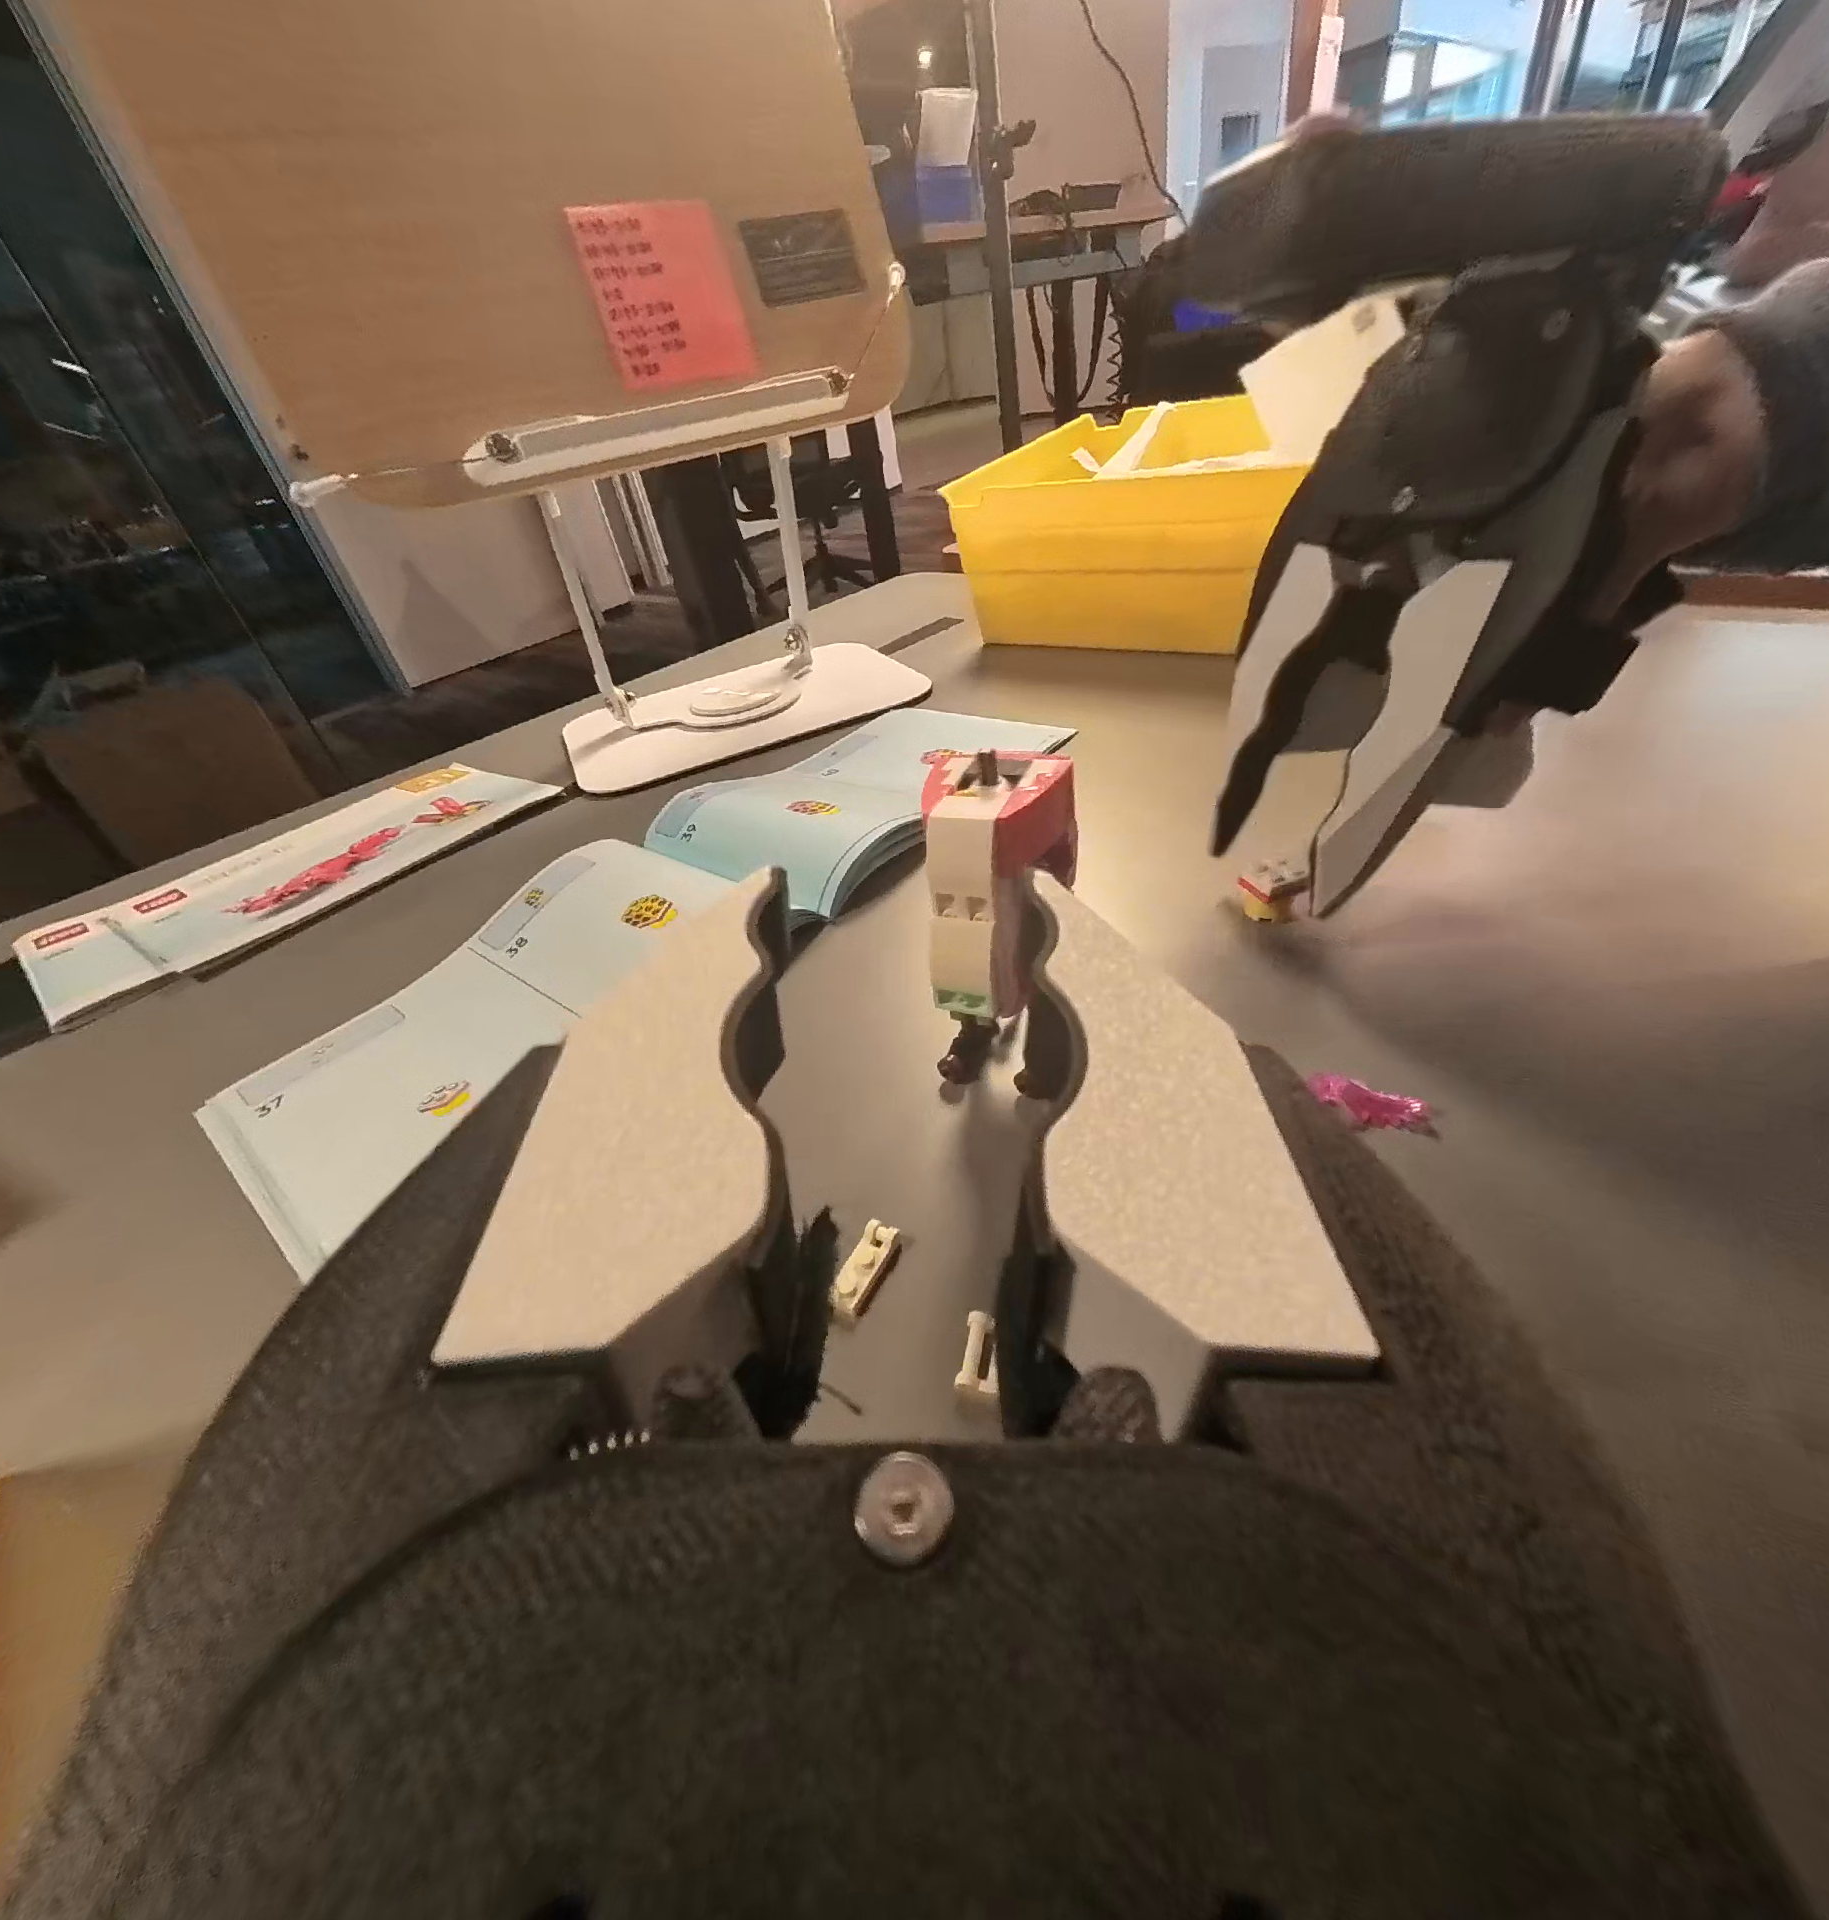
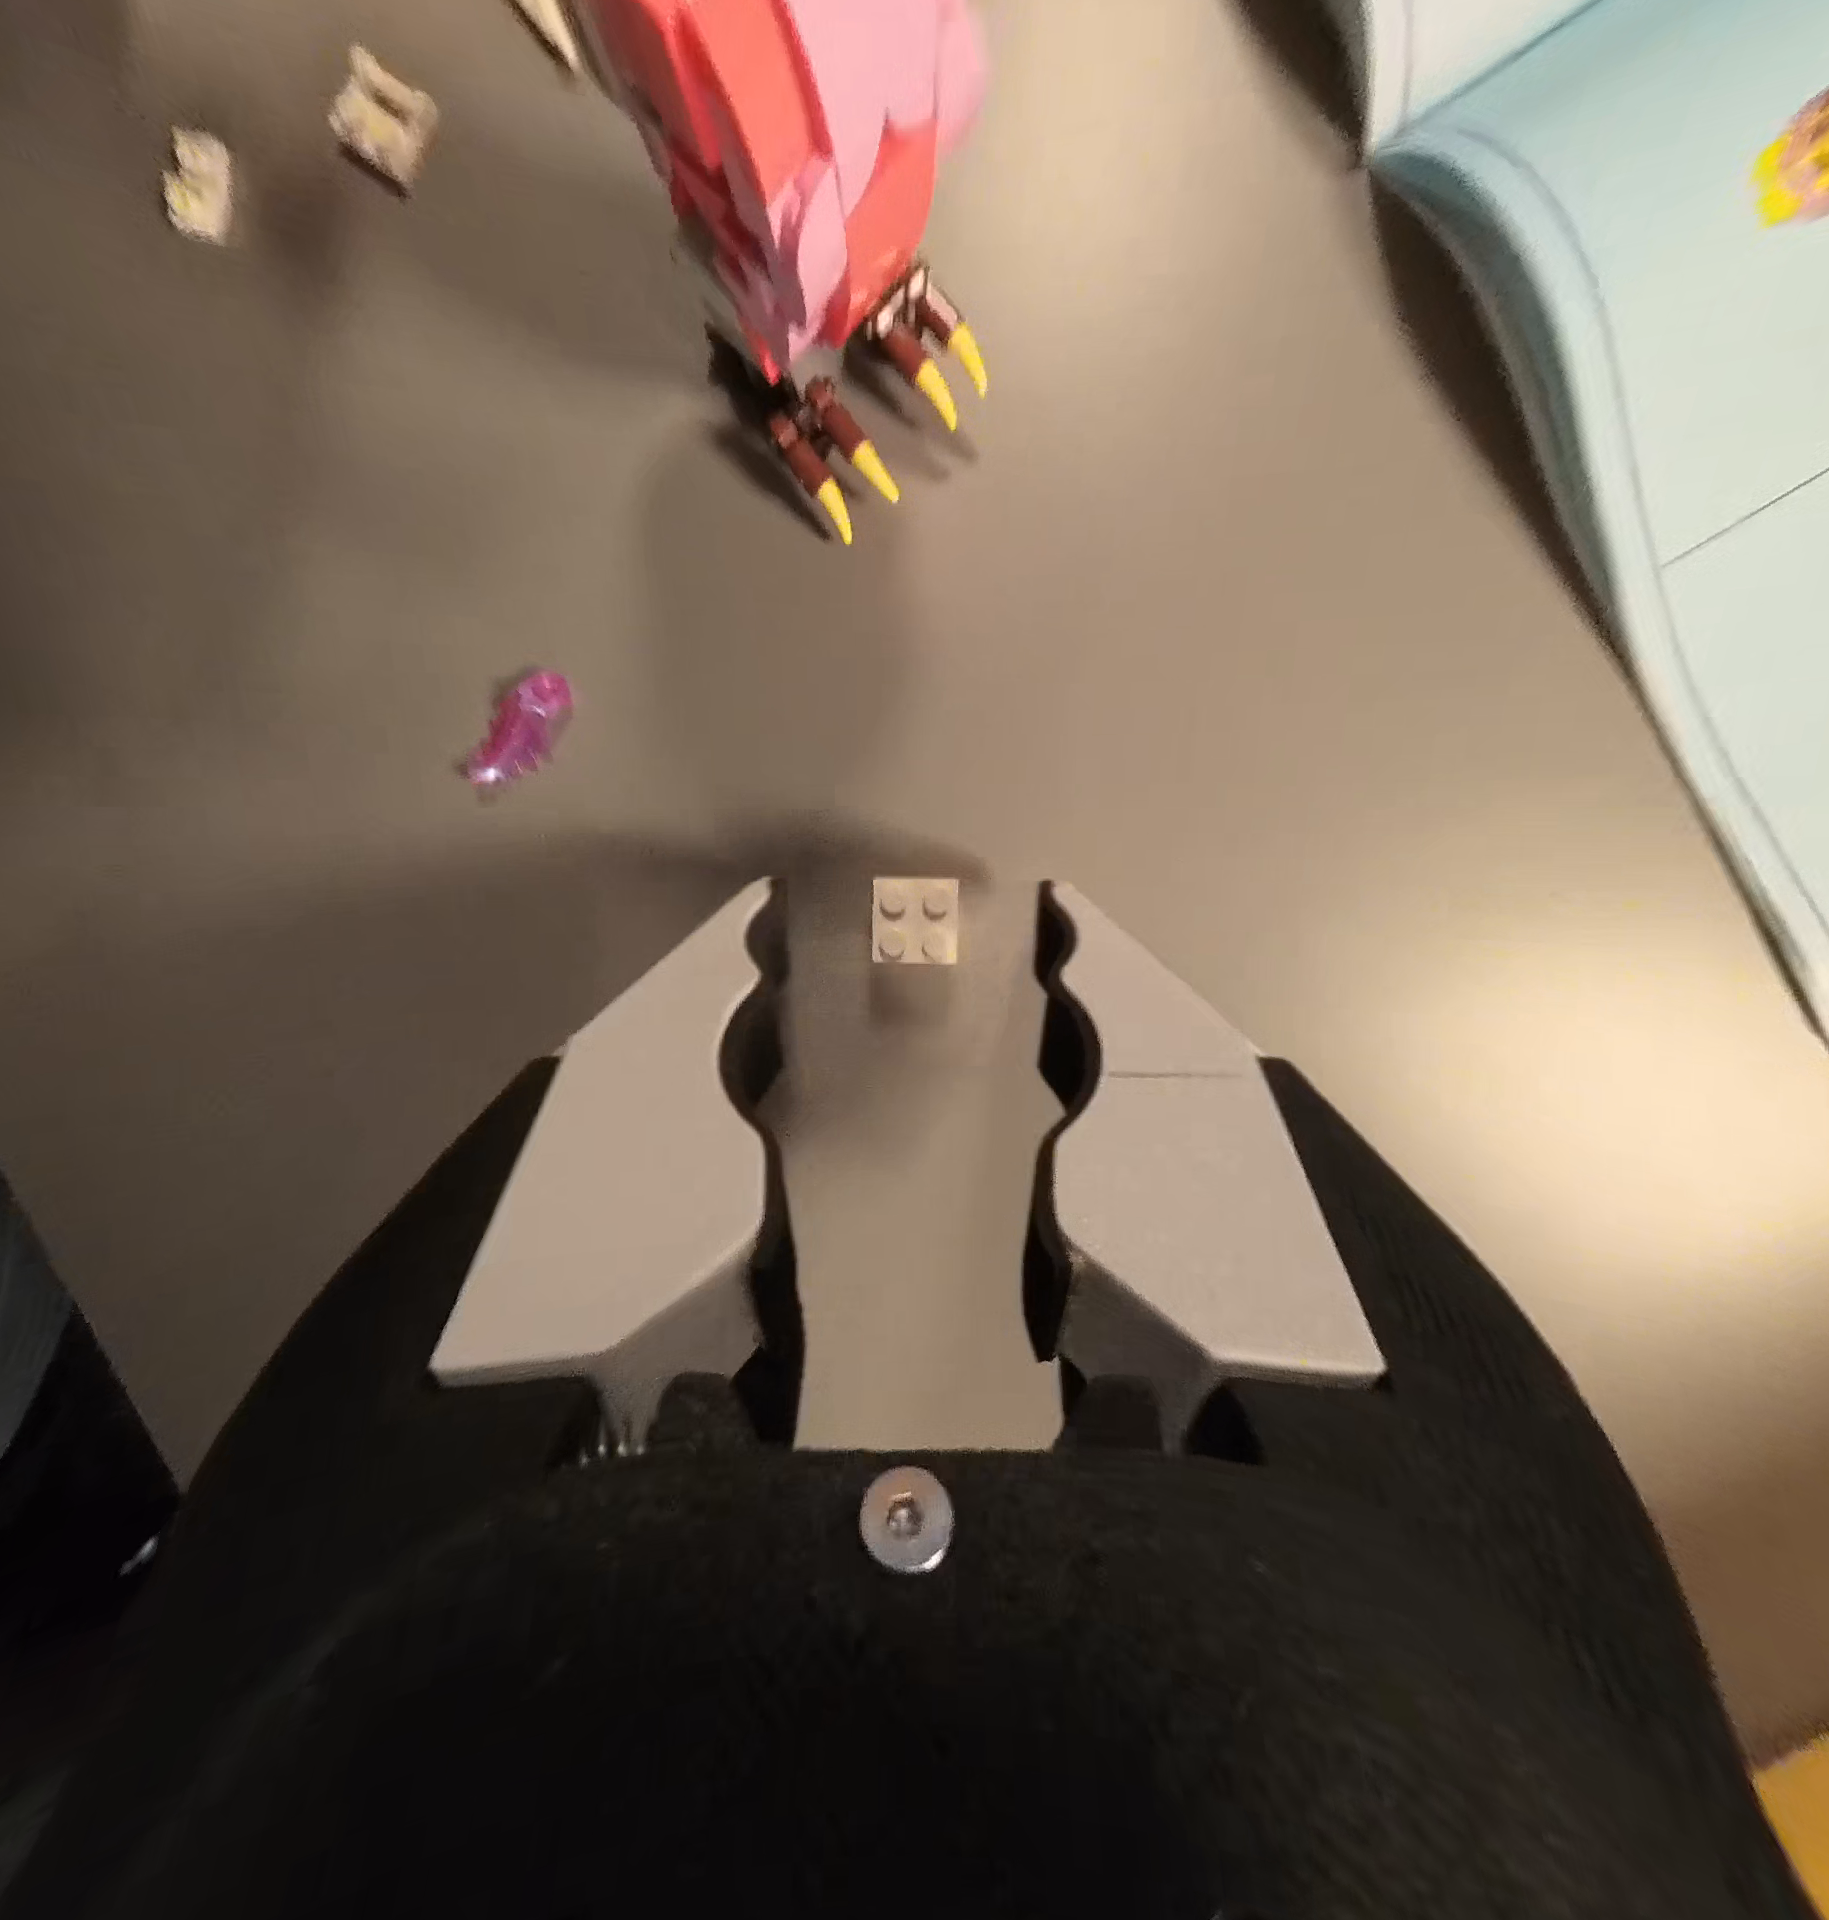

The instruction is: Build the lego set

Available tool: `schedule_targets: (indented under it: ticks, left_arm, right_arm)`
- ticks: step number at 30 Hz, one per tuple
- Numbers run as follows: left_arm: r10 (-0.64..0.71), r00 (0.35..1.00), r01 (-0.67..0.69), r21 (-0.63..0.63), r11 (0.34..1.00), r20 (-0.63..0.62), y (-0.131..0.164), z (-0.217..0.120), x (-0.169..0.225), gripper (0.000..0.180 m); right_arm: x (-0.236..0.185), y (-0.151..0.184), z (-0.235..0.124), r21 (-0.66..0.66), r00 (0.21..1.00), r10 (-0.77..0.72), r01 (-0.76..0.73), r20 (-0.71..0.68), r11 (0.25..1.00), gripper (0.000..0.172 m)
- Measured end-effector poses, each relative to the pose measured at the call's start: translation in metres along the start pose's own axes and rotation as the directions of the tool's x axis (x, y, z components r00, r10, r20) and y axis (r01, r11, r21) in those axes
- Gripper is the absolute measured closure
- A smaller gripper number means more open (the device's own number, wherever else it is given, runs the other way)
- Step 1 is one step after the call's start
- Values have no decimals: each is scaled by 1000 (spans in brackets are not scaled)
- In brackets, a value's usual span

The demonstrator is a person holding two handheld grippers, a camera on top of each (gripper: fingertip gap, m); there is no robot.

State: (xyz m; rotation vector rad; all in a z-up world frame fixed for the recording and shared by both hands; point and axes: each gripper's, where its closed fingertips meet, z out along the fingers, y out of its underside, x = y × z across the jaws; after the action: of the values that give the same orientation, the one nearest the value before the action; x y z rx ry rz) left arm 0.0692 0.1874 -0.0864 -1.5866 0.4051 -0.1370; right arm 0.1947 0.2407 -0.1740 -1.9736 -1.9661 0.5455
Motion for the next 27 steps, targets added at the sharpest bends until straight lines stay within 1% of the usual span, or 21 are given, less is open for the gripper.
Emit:
schedule_targets:
  ticks: [1,3,4,5,6,7,8,9,10,11,12,13,14,15,18,21,27]
  left_arm:
    - [-7,1000,7,1,1000,-1,0,0,0,139]
    - [-21,1000,21,7,1000,-3,-1,-1,-2,139]
    - [-28,1000,28,12,1000,-4,-2,-1,-2,139]
    - [-33,999,33,17,999,-6,-2,-2,-2,139]
    - [-35,999,35,21,999,-7,-3,-2,-2,139]
    - [-35,999,35,22,999,-9,-3,-2,-2,139]
    - [-32,999,33,22,999,-10,-3,-2,-1,139]
    - [-28,1000,29,22,999,-10,-3,-2,-1,139]
    - [-24,1000,24,20,1000,-11,-3,-1,0,139]
    - [-20,1000,20,20,1000,-12,-3,-1,0,139]
    - [-16,1000,16,21,1000,-12,-3,-1,0,139]
    - [-12,1000,12,24,1000,-12,-4,-2,1,138]
    - [-9,1000,10,26,1000,-12,-4,-2,1,139]
    - [-9,1000,9,29,1000,-10,-4,-3,1,139]
    - [-15,1000,15,35,999,-12,-5,-3,0,138]
    - [-16,1000,17,32,999,-11,-4,-3,0,138]
    - [-18,1000,18,38,999,-13,-5,-3,-1,138]
  right_arm:
    - [2,-6,-5,58,1000,4,-3,-5,998,114]
    - [15,-23,-17,227,998,11,4,-67,974,103]
    - [24,-35,-26,336,993,21,20,-120,942,101]
    - [34,-47,-38,457,983,43,43,-176,888,101]
    - [44,-60,-51,580,971,83,66,-226,812,102]
    - [55,-70,-65,691,954,138,90,-267,717,104]
    - [65,-77,-79,778,932,198,124,-304,616,107]
    - [76,-79,-93,839,898,271,169,-348,517,108]
    - [88,-77,-108,876,842,367,223,-394,428,107]
    - [100,-69,-124,889,757,482,292,-440,353,104]
    - [107,-58,-139,875,658,577,376,-484,305,105]
    - [108,-49,-146,844,584,616,445,-528,301,105]
    - [108,-46,-144,819,554,613,470,-563,328,105]
    - [109,-46,-140,811,548,605,468,-578,351,104]
    - [109,-51,-133,796,554,574,474,-603,378,104]
    - [114,-52,-128,776,536,562,472,-630,419,105]
    - [124,-44,-133,763,482,595,472,-643,442,115]
